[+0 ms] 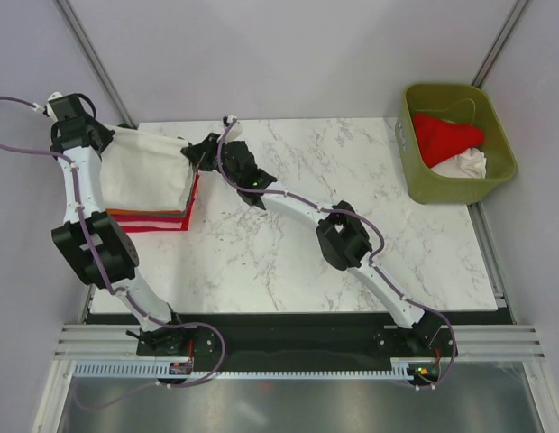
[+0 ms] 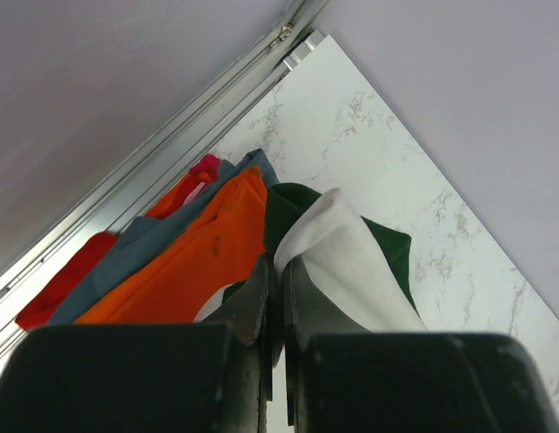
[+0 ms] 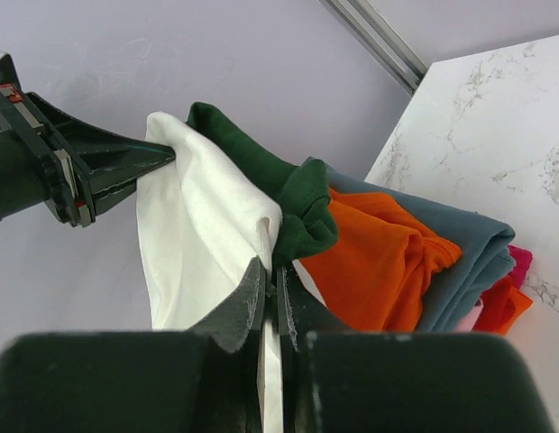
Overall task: Fold and stack the t-shirts
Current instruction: Neatly place the folded tshirt to the corner
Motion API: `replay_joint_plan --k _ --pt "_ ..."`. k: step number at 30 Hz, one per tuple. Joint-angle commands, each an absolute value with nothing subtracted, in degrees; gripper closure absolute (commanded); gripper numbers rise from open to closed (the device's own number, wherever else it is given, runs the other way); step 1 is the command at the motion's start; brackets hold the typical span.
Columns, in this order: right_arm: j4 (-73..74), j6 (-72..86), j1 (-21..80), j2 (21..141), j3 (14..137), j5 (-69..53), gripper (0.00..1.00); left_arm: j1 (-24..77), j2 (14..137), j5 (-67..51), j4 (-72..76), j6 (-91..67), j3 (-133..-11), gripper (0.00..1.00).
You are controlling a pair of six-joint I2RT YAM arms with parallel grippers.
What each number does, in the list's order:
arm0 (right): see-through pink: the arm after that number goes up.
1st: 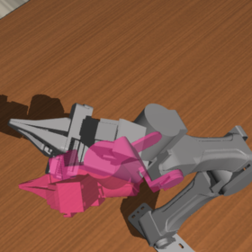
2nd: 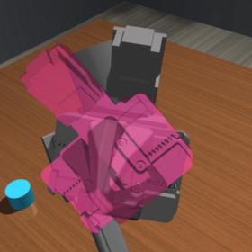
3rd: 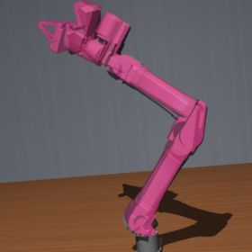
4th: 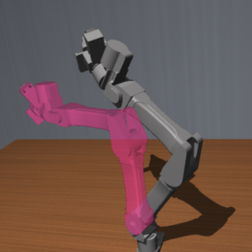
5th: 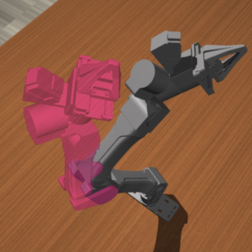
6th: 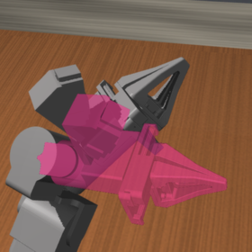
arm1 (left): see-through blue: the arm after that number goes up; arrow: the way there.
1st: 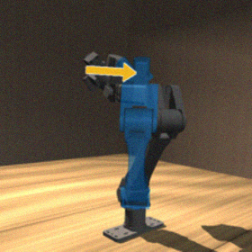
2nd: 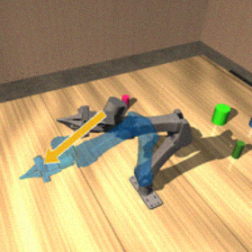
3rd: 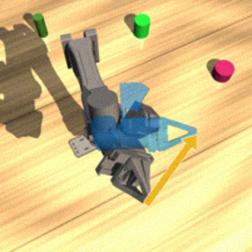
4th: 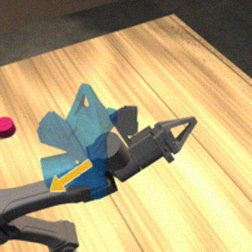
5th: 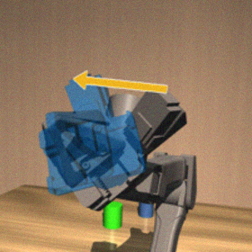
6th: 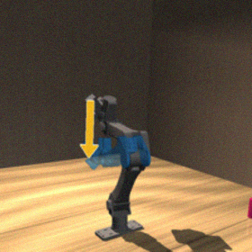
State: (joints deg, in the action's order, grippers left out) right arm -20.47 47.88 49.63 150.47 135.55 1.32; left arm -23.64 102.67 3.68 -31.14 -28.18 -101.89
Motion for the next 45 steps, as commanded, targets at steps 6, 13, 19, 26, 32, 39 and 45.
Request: replay_joint_plan --k 6,13,19,26,32,39,45 --pt "-26.4 49.1 48.3 153.9 138.8 4.2 1.00 -24.4 106.5 3.7 -14.4 -30.6 -100.0 0.98" --pt "-26.9 49.8 48.1 157.4 140.6 6.1 0.63 -24.4 112.5 0.7 -10.6 -31.5 -100.0 0.85" --pt "-26.5 49.8 47.1 155.0 137.8 6.1 0.23 -24.3 113.0 -1.6 -10.5 -32.0 -100.5 0.39" --pt "-24.8 43.8 46.6 144.6 128.2 5.1 0.21 -23.7 104.2 -0.6 -10.3 -31.9 -95.3 0.36" --pt "-22.8 41.1 46.8 133.1 117.5 -1.1 0.57 -23.7 93.1 -0.9 -11.9 -33.0 -87.6 0.36" --pt "-23.6 54.1 48.7 136.1 120.3 -13.8 0.97 -23.8 87.9 -3.9 -11.8 -35.9 -77.3 0.42" --pt "-20.7 63.8 51.1 144.8 131.2 -18.5 1.00 -24.4 87.8 -4.8 -11.6 -37.0 -74.4 0.43"
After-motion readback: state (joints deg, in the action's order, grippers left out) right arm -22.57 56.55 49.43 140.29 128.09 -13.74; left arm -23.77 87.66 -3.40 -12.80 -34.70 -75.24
